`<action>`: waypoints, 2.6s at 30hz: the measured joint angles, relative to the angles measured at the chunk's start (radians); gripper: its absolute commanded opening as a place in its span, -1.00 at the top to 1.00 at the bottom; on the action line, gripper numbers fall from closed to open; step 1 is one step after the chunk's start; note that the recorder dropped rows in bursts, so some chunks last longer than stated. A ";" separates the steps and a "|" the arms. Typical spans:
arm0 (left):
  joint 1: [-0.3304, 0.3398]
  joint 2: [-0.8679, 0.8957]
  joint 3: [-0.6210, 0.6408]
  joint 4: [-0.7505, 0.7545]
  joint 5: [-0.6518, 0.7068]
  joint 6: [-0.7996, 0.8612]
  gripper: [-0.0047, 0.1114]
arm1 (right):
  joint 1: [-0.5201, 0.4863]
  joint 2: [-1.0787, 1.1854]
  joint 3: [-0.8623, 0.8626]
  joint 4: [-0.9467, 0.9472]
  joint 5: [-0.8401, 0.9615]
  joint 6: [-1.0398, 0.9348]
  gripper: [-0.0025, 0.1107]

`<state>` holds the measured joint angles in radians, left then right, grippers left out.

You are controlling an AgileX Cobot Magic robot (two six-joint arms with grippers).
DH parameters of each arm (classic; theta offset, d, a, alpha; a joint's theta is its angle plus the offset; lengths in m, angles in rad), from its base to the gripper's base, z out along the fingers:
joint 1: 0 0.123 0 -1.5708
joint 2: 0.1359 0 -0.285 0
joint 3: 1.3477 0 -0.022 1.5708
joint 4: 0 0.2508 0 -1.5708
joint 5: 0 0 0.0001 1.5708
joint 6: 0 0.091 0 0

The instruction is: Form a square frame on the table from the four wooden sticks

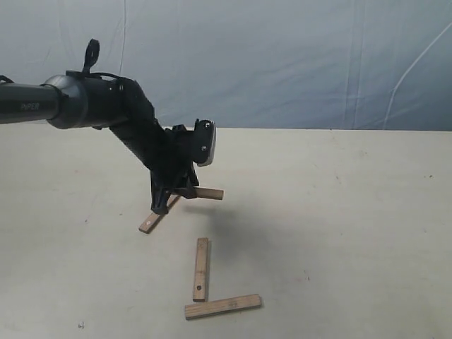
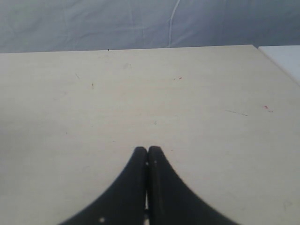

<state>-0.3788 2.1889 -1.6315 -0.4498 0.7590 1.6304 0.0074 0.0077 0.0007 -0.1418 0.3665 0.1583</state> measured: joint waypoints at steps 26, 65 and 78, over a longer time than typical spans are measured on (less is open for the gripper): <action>0.092 0.091 0.000 -0.210 -0.038 0.388 0.92 | 0.000 0.000 0.000 0.000 0.000 0.000 0.97; 0.091 0.091 -0.130 -0.457 -0.201 -0.081 0.92 | 0.000 -0.004 0.000 0.000 0.000 0.000 0.97; 0.033 0.098 -0.132 -0.377 0.022 0.355 0.92 | 0.000 -0.004 0.000 0.000 0.000 0.000 0.97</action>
<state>-0.3461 2.2873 -1.7634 -0.8272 0.7805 1.9851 0.0074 0.0036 0.0007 -0.1418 0.3665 0.1583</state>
